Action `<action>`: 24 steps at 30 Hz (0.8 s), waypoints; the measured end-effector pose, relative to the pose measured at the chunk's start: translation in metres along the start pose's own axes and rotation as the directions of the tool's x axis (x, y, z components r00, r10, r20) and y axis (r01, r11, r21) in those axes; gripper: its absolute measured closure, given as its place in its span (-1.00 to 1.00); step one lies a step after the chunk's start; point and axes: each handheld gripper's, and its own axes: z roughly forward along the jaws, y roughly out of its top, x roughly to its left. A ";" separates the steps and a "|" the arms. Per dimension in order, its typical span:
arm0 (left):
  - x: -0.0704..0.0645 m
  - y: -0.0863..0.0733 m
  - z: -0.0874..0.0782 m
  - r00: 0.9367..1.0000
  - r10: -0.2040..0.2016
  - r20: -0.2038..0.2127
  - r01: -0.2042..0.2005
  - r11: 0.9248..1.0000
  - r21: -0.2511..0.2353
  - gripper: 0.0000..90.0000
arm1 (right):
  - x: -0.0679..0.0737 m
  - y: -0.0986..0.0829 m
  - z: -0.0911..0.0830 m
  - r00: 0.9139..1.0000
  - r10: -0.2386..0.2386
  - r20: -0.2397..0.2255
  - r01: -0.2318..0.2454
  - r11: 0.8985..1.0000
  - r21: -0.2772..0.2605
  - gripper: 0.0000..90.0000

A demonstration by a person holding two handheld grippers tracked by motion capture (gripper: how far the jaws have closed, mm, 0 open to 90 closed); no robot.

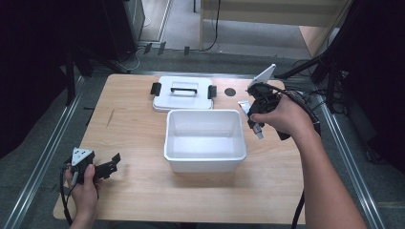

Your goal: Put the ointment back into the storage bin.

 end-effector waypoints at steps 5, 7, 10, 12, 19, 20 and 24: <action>0.000 0.000 0.000 1.000 0.000 0.000 0.000 1.000 0.000 -0.99 | 0.011 0.004 0.002 0.999 -0.039 -0.011 0.039 0.999 -0.001 0.60; 0.000 0.000 0.000 1.000 0.000 0.000 0.000 1.000 0.001 -0.99 | 0.015 0.005 0.003 0.998 -0.056 -0.024 0.056 0.998 -0.004 0.60; 0.000 0.000 0.000 1.000 0.001 0.000 -0.001 1.000 0.002 -0.99 | 0.022 0.008 0.004 0.994 -0.101 -0.038 0.100 0.995 -0.018 0.60; 0.000 0.000 0.000 1.000 0.001 0.001 -0.001 1.000 0.001 -0.99 | 0.024 0.008 0.004 0.993 -0.112 -0.043 0.111 0.994 -0.019 0.60; 0.000 0.000 0.000 1.000 0.000 0.001 0.000 1.000 0.002 -0.99 | 0.035 0.009 0.007 0.956 -0.288 -0.060 0.285 0.957 -0.048 0.60; 0.000 0.000 0.000 1.000 0.001 0.001 -0.001 1.000 0.002 -0.99 | 0.038 0.009 0.007 0.933 -0.354 -0.058 0.351 0.935 -0.056 0.60; 0.000 0.000 0.000 1.000 0.001 0.001 -0.001 1.000 0.002 -0.99 | 0.044 0.007 0.009 0.874 -0.481 -0.068 0.477 0.876 -0.069 0.60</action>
